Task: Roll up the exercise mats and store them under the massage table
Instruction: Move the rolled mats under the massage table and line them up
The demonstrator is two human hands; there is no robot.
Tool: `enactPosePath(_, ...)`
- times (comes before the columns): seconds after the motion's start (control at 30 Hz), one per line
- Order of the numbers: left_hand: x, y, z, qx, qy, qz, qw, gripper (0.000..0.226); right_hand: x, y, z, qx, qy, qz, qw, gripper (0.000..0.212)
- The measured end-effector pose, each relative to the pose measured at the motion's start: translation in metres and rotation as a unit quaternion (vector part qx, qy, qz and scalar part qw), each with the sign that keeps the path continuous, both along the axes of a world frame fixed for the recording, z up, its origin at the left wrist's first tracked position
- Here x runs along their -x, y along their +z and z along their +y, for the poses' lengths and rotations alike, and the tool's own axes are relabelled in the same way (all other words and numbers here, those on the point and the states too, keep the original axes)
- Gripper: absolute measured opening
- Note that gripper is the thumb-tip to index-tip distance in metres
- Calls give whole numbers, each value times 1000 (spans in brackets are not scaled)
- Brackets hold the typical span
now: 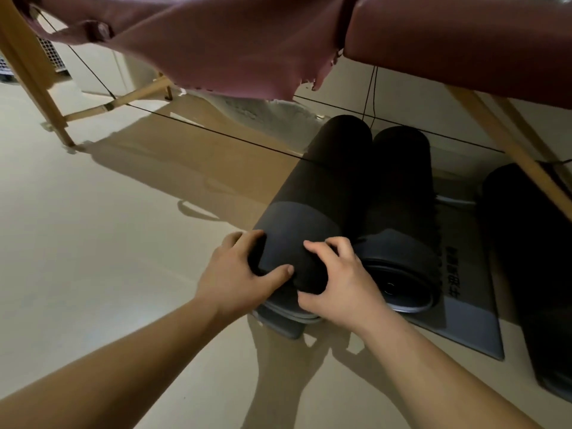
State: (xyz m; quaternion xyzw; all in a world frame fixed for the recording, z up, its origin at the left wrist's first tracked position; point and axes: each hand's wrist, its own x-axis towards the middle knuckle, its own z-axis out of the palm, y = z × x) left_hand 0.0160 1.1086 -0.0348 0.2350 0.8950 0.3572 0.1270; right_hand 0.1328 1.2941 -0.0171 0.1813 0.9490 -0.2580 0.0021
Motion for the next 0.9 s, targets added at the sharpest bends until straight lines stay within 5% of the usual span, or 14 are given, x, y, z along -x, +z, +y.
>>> enactPosePath(0.17, -9, -16, -5, -70, 62, -68, 993, 99, 8, 1, 4, 78, -13, 8, 997, 83)
enactPosePath(0.3, 2, -7, 17, -27, 38, -42, 998, 99, 6, 3, 10, 149, -49, 3, 988, 83)
enactPosePath(0.47, 28, -5, 53, 9, 12, -54, 998, 99, 39, 25, 11, -179, -47, -140, 973, 88)
enactPosePath(0.57, 40, -8, 66, 7, 12, -56, 998, 98, 52, 26, 21, -243, -23, -145, 959, 87)
enactPosePath(0.7, 51, -5, 85, 23, 26, -48, 998, 96, 57, 18, 44, -111, -51, -114, 986, 83)
enactPosePath(0.9, 51, 0, 119, 53, 17, -20, 998, 95, 66, 17, 68, -68, -84, -141, 984, 81)
